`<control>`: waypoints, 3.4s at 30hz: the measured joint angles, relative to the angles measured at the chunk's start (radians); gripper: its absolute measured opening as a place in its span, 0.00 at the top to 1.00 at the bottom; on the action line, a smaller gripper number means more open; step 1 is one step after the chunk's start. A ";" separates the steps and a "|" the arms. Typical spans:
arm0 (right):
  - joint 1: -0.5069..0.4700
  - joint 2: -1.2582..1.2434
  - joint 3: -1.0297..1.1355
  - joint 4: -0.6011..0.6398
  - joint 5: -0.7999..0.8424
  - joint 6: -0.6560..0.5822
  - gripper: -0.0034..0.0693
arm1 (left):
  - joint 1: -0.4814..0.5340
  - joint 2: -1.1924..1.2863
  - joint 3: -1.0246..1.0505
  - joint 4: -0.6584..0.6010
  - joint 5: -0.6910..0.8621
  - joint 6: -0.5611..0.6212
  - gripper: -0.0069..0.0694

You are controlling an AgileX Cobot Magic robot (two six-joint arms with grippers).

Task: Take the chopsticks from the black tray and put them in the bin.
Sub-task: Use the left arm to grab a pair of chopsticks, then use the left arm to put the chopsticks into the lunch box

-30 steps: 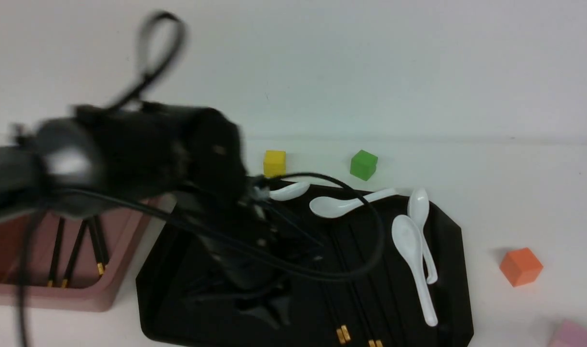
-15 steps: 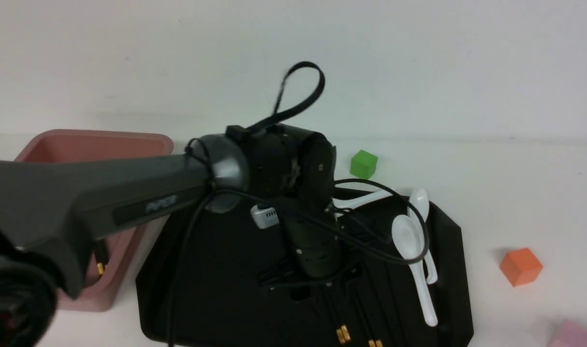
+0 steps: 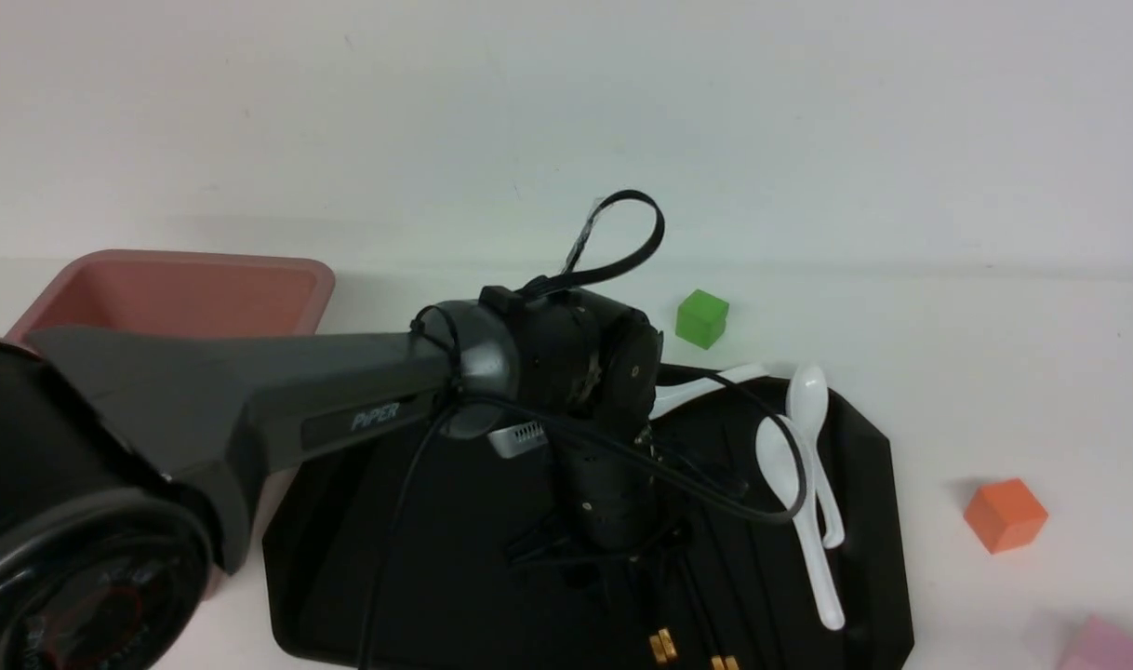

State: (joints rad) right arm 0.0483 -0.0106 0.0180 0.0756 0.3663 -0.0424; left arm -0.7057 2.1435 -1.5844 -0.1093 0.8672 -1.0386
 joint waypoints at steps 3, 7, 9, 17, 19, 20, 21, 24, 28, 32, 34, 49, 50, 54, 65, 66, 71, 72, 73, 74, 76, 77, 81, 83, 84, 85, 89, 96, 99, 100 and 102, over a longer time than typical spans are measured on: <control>0.000 0.000 0.000 0.000 0.000 0.000 0.62 | 0.000 0.001 0.000 0.002 -0.006 0.000 0.44; 0.000 0.000 0.000 0.000 0.000 0.000 0.62 | 0.000 0.002 0.000 0.004 -0.018 0.000 0.44; 0.000 0.000 0.000 0.000 0.000 0.000 0.62 | 0.000 0.002 -0.001 0.004 -0.025 -0.001 0.44; 0.000 0.000 0.000 0.000 0.000 0.000 0.62 | 0.000 0.005 -0.004 0.009 -0.027 -0.009 0.44; 0.000 0.000 0.000 0.000 0.000 0.000 0.62 | 0.000 0.009 -0.009 0.013 -0.015 -0.012 0.45; 0.000 0.000 0.000 0.000 0.000 0.000 0.62 | 0.000 0.010 -0.010 0.015 -0.012 -0.014 0.45; 0.000 0.000 0.000 0.000 0.000 0.000 0.62 | 0.000 0.016 -0.012 0.016 -0.005 -0.022 0.47; 0.000 0.000 0.000 0.000 0.000 0.000 0.62 | 0.000 0.027 -0.021 0.019 0.019 -0.039 0.51; 0.000 0.000 0.000 0.000 0.000 0.000 0.62 | 0.000 0.030 -0.028 0.025 0.049 -0.046 0.61; 0.000 0.000 0.000 0.000 0.000 0.000 0.62 | 0.000 0.030 -0.028 0.029 0.088 -0.028 0.73; 0.000 0.000 0.000 0.000 0.000 0.000 0.62 | 0.000 0.028 -0.028 0.029 0.095 -0.020 0.76; 0.000 0.000 0.000 0.000 0.000 0.000 0.62 | 0.082 -0.320 0.000 0.109 0.266 0.266 0.76; 0.000 0.000 0.000 0.000 0.000 0.000 0.62 | 0.107 -0.349 0.000 0.125 0.298 0.301 0.76; 0.000 0.000 0.000 -0.001 0.000 0.000 0.62 | 0.216 -0.437 0.000 0.183 0.353 0.438 0.76; 0.000 0.000 0.000 -0.001 0.000 0.000 0.62 | 0.652 -0.441 0.033 0.193 0.368 0.657 0.76; 0.000 0.000 0.000 -0.001 0.000 0.000 0.62 | 0.684 -0.428 0.035 0.181 0.368 0.662 0.76; 0.000 0.000 0.000 -0.001 0.000 0.000 0.62 | 0.770 -0.359 0.041 0.164 0.331 0.683 0.76; 0.000 0.000 0.000 -0.001 0.000 0.000 0.62 | 0.771 -0.353 0.041 0.169 0.323 0.686 0.76; 0.000 0.000 0.000 -0.001 0.000 0.000 0.62 | 0.775 -0.336 0.041 0.183 0.305 0.699 0.76; 0.000 0.000 0.000 -0.001 0.000 0.000 0.62 | 0.774 -0.321 0.041 0.196 0.288 0.706 0.76; 0.000 0.000 0.000 -0.001 0.000 0.000 0.62 | 0.774 -0.299 0.041 0.209 0.265 0.711 0.76; 0.000 0.000 0.000 -0.001 0.000 0.000 0.62 | 0.774 -0.277 0.041 0.216 0.234 0.714 0.76; 0.000 0.000 0.000 -0.001 0.000 0.000 0.62 | 0.774 -0.242 0.042 0.221 0.204 0.694 0.71; 0.000 0.000 0.000 -0.001 0.000 0.000 0.62 | 0.774 -0.232 0.042 0.223 0.201 0.674 0.65; 0.000 0.000 0.000 -0.001 0.000 0.000 0.62 | 0.774 -0.230 0.042 0.225 0.209 0.667 0.61; 0.000 0.000 0.000 -0.001 0.000 0.000 0.62 | 0.774 -0.230 0.042 0.226 0.218 0.665 0.58; 0.000 0.000 0.000 -0.001 0.000 0.000 0.62 | 0.774 -0.230 0.041 0.228 0.282 0.685 0.53; 0.000 0.000 0.000 -0.001 0.000 0.000 0.62 | 0.774 -0.345 0.043 0.179 0.349 0.730 0.76; 0.000 0.000 0.000 -0.001 0.000 0.000 0.62 | 0.774 -0.434 0.064 0.141 0.349 0.748 0.89; 0.000 0.000 0.000 -0.001 0.000 0.000 0.62 | 0.774 -0.495 0.087 0.122 0.352 0.764 0.93; 0.000 0.000 0.000 -0.001 0.000 0.000 0.62 | 0.774 -0.588 0.132 0.103 0.356 0.781 0.93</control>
State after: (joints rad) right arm 0.0483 -0.0106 0.0180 0.0745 0.3663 -0.0424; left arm 0.0688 1.5554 -1.4529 -0.0062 1.2236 -0.2573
